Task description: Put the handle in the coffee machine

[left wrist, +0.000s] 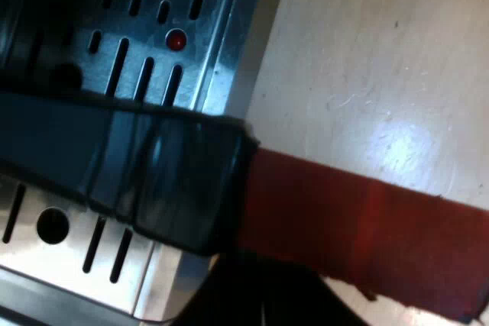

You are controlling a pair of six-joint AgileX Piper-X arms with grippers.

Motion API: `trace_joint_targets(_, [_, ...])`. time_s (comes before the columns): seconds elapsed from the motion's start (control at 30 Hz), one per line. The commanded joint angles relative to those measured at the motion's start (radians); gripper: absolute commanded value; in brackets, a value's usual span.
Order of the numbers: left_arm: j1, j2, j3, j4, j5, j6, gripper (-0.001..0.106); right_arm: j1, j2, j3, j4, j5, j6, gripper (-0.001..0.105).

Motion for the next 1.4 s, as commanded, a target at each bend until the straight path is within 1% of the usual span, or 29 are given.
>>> trace_joint_targets(0.03, [-0.018, 0.003, -0.025, -0.066, 0.04, -0.004, 0.0, 0.002, -0.007, -0.012, -0.007, 0.0, -0.004, 0.08])
trace_joint_targets(0.23, [0.064, 0.003, -0.025, 0.042, 0.026, -0.004, 0.0, 0.002, -0.007, -0.012, -0.007, 0.0, -0.004, 0.08])
trace_joint_targets(0.3, [0.129, 0.003, -0.025, 0.053, 0.001, -0.004, 0.0, 0.002, -0.007, -0.012, -0.007, 0.0, 0.007, 0.08])
trace_joint_targets(0.33, [0.159, -0.001, -0.025, 0.054, -0.006, -0.004, 0.0, 0.002, -0.007, -0.012, -0.007, 0.0, 0.027, 0.08])
trace_joint_targets(0.4, [0.221, -0.011, -0.025, 0.062, -0.006, -0.004, 0.0, 0.002, -0.007, -0.012, -0.007, 0.0, 0.042, 0.08])
trace_joint_targets(0.47, [0.266, -0.025, -0.025, 0.072, -0.002, -0.004, 0.0, 0.002, -0.007, -0.012, -0.007, 0.0, 0.042, 0.08])
trace_joint_targets(0.5, [0.296, -0.034, -0.025, 0.078, 0.01, -0.004, 0.0, 0.002, -0.007, -0.012, -0.007, 0.0, 0.042, 0.08])
trace_joint_targets(0.53, [0.305, -0.04, -0.025, 0.079, 0.019, -0.004, 0.0, 0.002, -0.007, -0.012, -0.007, 0.0, 0.042, 0.08])
trace_joint_targets(0.6, [0.349, -0.067, -0.025, 0.08, 0.054, -0.004, 0.0, 0.002, -0.007, -0.012, -0.007, 0.0, 0.042, 0.08])
trace_joint_targets(0.73, [0.378, -0.121, -0.025, 0.094, 0.055, -0.004, 0.0, 0.002, -0.007, -0.012, -0.007, 0.0, 0.042, 0.08])
trace_joint_targets(0.9, [0.378, -0.196, -0.025, 0.095, 0.056, -0.004, 0.0, 0.002, -0.007, -0.012, -0.007, 0.0, 0.042, 0.08])
trace_joint_targets(0.97, [0.378, -0.218, -0.025, 0.095, 0.066, -0.004, 0.0, 0.002, -0.007, -0.012, -0.007, 0.0, 0.042, 0.08])
trace_joint_targets(1.03, [0.378, -0.241, -0.025, 0.095, 0.066, -0.02, 0.001, 0.002, -0.007, -0.012, -0.007, 0.0, 0.042, 0.08])
trace_joint_targets(1.07, [0.378, -0.252, -0.025, 0.095, 0.076, -0.023, 0.003, 0.002, -0.007, -0.012, -0.007, 0.0, 0.042, 0.08])
trace_joint_targets(1.1, [0.378, -0.265, -0.025, 0.095, 0.078, -0.035, 0.009, 0.002, -0.007, -0.012, -0.007, 0.0, 0.042, 0.08])
trace_joint_targets(1.13, [0.378, -0.276, -0.025, 0.095, 0.078, -0.054, 0.018, 0.002, -0.007, -0.012, -0.007, 0.0, 0.042, 0.08])
trace_joint_targets(1.17, [0.378, -0.282, -0.025, 0.095, 0.078, -0.061, 0.023, 0.002, -0.007, -0.012, -0.007, 0.0, 0.042, 0.08])
trace_joint_targets(1.23, [0.378, -0.3, -0.025, 0.095, 0.078, -0.096, 0.046, 0.002, -0.007, -0.012, -0.007, 0.0, 0.042, 0.08])
trace_joint_targets(1.27, [0.378, -0.305, -0.025, 0.095, 0.078, -0.099, 0.05, 0.002, -0.007, -0.012, -0.007, 0.0, 0.042, 0.08])
trace_joint_targets(1.3, [0.378, -0.316, -0.025, 0.095, 0.078, -0.106, 0.06, 0.002, -0.007, -0.012, -0.007, 0.0, 0.053, 0.08])
trace_joint_targets(1.33, [0.378, -0.327, -0.025, 0.098, 0.078, -0.112, 0.067, 0.002, -0.007, -0.012, -0.007, 0.0, 0.097, 0.08])
trace_joint_targets(1.4, [0.378, -0.345, -0.025, 0.107, 0.078, -0.111, 0.072, 0.002, -0.007, -0.012, -0.007, 0.0, 0.129, 0.08])
